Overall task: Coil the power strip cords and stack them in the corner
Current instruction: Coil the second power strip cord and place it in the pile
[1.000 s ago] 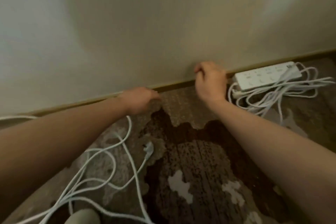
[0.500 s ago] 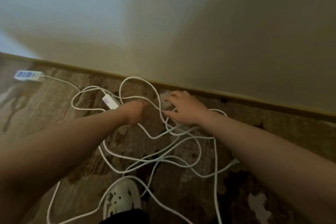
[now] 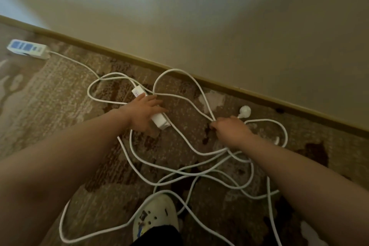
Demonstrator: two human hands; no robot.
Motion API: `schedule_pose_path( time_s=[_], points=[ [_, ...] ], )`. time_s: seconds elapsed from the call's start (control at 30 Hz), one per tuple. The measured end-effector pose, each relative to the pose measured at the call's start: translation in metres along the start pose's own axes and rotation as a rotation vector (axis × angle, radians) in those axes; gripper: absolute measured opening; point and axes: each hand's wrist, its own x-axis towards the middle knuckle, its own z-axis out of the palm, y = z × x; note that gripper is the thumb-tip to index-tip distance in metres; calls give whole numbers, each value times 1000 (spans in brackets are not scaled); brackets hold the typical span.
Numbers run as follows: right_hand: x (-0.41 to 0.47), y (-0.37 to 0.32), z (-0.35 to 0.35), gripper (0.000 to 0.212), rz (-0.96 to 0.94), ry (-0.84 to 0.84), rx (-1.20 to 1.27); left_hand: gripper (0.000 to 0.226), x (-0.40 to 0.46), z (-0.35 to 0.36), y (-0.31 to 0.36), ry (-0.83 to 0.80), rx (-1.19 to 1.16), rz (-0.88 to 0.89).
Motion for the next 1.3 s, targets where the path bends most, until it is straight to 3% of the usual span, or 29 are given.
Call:
schedule_pose_path(
  time_s=[0.13, 0.2, 0.27, 0.37, 0.47, 0.67, 0.77, 0.9, 1.03, 1.1, 1.23, 1.3],
  points=[
    [-9, 20, 0, 29, 45, -29, 174, 54, 11, -10, 5, 116, 200, 39],
    [-11, 24, -4, 26, 53, -27, 290, 48, 15, -19, 18, 178, 117, 53],
    [-15, 28, -9, 20, 37, 83, 505, 47, 18, -33, 39, 254, -92, 86],
    [-31, 36, -29, 45, -35, 240, 837, 47, 28, -71, 79, 314, -271, 160],
    [-55, 52, -55, 62, -60, 248, 876, 46, 38, -113, 113, 349, -305, 206],
    [-127, 97, -94, 25, -7, 535, 900, 38, 37, -187, 176, 440, -459, 280],
    [-173, 126, -106, 19, 40, 674, 986, 33, 34, -214, 205, 419, -551, 307],
    [-244, 168, -97, 13, 164, 892, 1210, 24, 30, -231, 234, 258, -735, 286],
    [-298, 193, -91, 16, 274, 911, 1359, 8, 24, -259, 288, 137, -836, 324],
    [-320, 202, -93, 24, 338, 976, 1204, 14, 23, -280, 318, 119, -847, 371],
    [-366, 213, -97, 77, 554, 1055, 250, 24, 16, -314, 362, 22, -896, 435],
    [-384, 207, -95, 87, 498, 1026, 19, 27, 13, -316, 378, -14, -964, 462]
  ],
)
